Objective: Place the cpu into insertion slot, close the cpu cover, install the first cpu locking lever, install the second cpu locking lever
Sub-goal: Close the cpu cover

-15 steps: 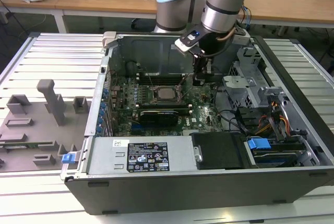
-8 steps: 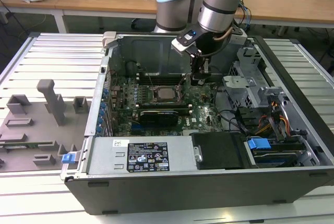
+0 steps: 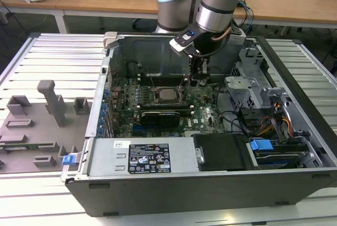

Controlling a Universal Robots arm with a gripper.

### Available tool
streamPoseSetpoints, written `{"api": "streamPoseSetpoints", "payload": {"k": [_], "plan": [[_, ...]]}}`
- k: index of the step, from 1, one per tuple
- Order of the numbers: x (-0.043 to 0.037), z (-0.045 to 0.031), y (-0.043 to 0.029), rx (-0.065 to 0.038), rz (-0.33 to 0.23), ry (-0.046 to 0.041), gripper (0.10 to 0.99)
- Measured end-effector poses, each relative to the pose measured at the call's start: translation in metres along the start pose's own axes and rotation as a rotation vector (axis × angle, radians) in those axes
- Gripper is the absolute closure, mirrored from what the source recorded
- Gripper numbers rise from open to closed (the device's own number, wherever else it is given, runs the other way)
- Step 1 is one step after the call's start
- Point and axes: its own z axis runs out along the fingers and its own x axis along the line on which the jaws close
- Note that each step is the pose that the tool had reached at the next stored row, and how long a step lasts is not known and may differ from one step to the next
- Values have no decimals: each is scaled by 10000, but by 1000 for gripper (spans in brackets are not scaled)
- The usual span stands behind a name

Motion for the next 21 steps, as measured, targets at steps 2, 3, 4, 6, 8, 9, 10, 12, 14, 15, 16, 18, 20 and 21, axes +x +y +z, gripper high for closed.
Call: {"api": "streamPoseSetpoints", "payload": {"k": [2, 3, 4, 6, 8, 9, 10, 12, 14, 15, 16, 18, 20, 21], "plan": [[4, 3, -29, -41, -1, 0, 980], [6, 4, -43, -81, 2, -2, 980], [10, 6, -61, -142, 5, -4, 980], [14, 10, -96, -235, 4, -3, 980], [18, 14, -146, -298, 7, -5, 980], [20, 17, -170, -318, 7, -4, 980], [23, 18, -183, -326, 7, -5, 980], [26, 20, -201, -337, 8, -3, 980], [29, 21, -213, -342, 8, -4, 980], [30, 22, -218, -346, 8, -4, 980], [31, 22, -222, -347, 8, -5, 980], [33, 23, -240, -397, 9, -10, 980], [38, 32, -297, -640, 16, -21, 980], [39, 42, -352, -703, 18, -24, 980]]}}
